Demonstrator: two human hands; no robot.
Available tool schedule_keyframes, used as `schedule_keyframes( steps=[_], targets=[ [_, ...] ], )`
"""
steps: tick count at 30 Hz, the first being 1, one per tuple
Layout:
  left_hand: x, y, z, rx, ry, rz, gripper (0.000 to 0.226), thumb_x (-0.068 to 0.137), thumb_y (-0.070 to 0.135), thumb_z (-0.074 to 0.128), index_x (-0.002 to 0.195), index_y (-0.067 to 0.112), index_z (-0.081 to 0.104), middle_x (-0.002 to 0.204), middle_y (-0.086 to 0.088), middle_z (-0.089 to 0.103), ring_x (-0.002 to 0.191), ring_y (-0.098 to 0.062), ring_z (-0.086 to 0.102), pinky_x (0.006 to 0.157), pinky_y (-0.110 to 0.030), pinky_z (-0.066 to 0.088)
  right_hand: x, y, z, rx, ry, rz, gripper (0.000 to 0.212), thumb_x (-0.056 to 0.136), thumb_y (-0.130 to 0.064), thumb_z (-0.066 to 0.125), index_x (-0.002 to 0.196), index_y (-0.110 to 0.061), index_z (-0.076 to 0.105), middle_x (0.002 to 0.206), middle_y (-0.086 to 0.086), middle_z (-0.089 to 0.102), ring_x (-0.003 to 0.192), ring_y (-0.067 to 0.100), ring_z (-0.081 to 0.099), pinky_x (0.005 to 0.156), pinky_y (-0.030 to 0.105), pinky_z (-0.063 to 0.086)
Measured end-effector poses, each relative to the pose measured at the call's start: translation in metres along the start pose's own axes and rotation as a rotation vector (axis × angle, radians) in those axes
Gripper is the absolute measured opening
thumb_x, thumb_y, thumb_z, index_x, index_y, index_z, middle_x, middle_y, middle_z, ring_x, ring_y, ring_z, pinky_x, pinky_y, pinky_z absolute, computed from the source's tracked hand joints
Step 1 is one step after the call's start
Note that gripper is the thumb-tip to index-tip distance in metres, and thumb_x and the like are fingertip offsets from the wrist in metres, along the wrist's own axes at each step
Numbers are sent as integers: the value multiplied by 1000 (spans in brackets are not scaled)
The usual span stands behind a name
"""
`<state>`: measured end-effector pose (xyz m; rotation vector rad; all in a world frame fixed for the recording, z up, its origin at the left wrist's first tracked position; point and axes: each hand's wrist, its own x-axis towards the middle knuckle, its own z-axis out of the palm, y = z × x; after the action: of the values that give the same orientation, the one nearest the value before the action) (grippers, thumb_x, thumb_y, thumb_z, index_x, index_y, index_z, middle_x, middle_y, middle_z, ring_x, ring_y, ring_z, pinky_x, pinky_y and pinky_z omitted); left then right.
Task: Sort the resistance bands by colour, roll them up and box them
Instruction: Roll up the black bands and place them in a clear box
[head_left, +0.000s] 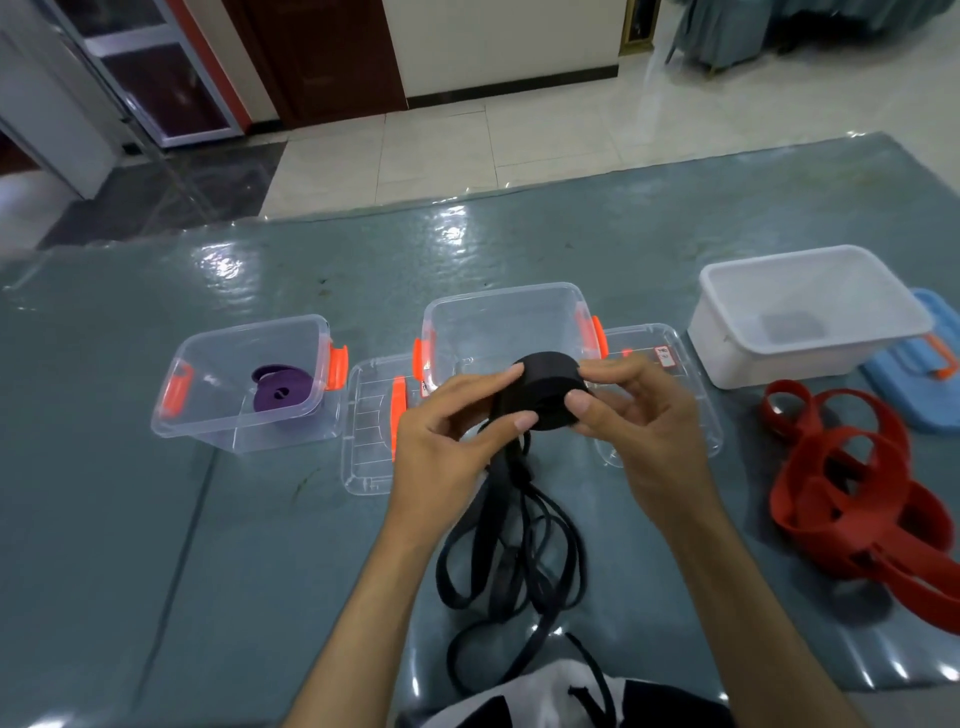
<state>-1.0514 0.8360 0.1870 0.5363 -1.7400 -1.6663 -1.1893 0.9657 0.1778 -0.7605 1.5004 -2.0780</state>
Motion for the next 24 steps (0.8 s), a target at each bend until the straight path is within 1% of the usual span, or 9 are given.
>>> schedule_keyframes(
  steps=[2,5,9,11,13,16,20,22,24],
  targets=[
    [-2,3,4,-6,54,-16,43,77,-4,86,113,15,75,110,-5,79,108,-22,75,97,-31,58,1,-2,-2,-65,-11,-17,22,75,-11,83,84,-8,63,100,-3,78,97,18,76,82,31,60],
    [-5,1,10,-34,94,-45,34,77,0,87,103,18,76,105,-4,79,106,-21,75,95,-30,58,3,-2,-3,-87,22,-63,23,76,-11,84,86,-9,64,94,2,77,92,23,76,78,37,61],
    [-4,-2,11,-21,32,-38,36,82,4,82,115,18,77,116,-5,76,115,-23,72,103,-39,56,1,4,-3,49,74,-56,18,81,-11,80,94,-18,70,101,10,75,93,29,76,70,35,61],
    [-1,0,10,-8,37,-44,38,82,3,83,117,19,77,115,-4,78,113,-22,73,102,-40,57,2,7,-4,90,57,-23,15,82,-11,81,89,-18,70,105,4,76,99,27,75,79,39,61],
    [1,3,11,-21,92,-55,39,79,3,86,115,17,75,111,-4,79,110,-21,75,100,-37,58,4,12,-8,37,22,-10,18,82,-7,81,85,-3,64,108,5,77,103,28,74,89,44,59],
    [1,7,12,-75,138,-64,32,76,-2,86,103,10,76,106,-7,80,105,-22,76,97,-36,60,3,16,-8,3,24,14,26,79,-10,82,83,4,60,104,12,77,100,34,75,87,51,59],
    [2,5,7,-17,56,-36,30,77,3,85,103,19,81,113,-3,78,112,-18,73,97,-28,57,1,16,-4,69,60,-19,27,80,-16,83,103,-17,70,104,12,71,98,36,73,78,44,62],
    [2,3,2,22,9,-24,37,77,12,85,111,25,81,115,-6,75,113,-22,71,100,-31,55,1,15,-3,125,41,14,22,81,-18,81,100,-21,71,102,2,72,96,26,74,73,35,61],
    [2,3,0,33,-6,-18,39,78,9,85,114,22,79,112,-6,77,110,-23,73,98,-33,56,1,15,-4,114,-10,38,21,78,-32,87,90,-24,71,102,-1,73,97,23,73,78,37,61]
  ],
)
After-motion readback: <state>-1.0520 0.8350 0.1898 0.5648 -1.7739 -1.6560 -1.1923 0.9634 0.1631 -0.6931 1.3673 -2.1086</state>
